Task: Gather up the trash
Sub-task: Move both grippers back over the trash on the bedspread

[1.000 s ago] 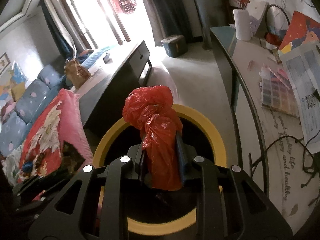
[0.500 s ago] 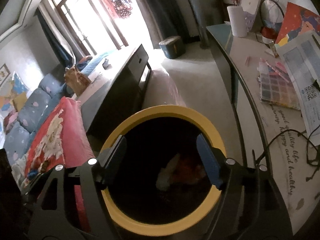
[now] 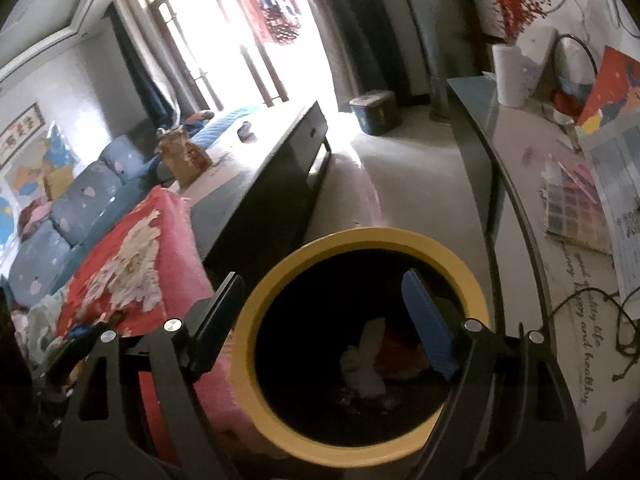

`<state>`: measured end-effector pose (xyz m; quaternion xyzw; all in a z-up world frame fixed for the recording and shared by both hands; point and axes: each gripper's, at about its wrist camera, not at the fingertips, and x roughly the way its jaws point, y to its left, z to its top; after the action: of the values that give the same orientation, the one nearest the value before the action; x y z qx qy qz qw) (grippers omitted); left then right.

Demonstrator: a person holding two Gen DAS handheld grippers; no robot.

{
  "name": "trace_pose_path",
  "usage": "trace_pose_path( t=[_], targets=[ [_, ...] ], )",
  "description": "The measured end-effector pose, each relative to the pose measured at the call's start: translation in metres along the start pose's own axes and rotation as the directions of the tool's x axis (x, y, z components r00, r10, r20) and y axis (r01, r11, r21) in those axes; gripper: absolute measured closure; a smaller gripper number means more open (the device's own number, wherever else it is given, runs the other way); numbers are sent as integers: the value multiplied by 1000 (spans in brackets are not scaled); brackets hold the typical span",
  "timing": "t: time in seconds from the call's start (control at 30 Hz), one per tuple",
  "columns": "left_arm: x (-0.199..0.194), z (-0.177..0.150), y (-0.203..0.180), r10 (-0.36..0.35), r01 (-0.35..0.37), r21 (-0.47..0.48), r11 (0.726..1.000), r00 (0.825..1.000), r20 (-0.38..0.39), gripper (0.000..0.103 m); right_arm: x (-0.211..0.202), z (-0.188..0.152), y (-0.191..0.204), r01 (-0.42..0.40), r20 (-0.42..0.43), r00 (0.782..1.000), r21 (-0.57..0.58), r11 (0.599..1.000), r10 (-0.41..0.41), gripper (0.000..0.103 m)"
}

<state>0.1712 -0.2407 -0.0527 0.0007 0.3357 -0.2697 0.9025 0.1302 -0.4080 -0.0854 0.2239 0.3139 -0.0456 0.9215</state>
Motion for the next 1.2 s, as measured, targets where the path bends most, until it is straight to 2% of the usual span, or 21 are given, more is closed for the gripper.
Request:
trace_pose_path(
  t=[0.3,0.57,0.87,1.2],
  targets=[
    [-33,0,20,58,-56,-27,998,996,69,7,-8,-3,28,-44,1,999,-65,997,44,29],
    [-56,-4,44,120,-113,-77,991,988,101,7,-13,-9,57,-92,-6,996,-121,988,92,29],
    [-83,-11,78,206,-187,-142,972,970,132,7,-15,-17,97,-152,-34,988,-208,966,148,26],
    [-115,-21,110,289,-253,-212,944,944,162,7,-16,-29,144,-233,-87,972,-317,919,216,26]
  ],
)
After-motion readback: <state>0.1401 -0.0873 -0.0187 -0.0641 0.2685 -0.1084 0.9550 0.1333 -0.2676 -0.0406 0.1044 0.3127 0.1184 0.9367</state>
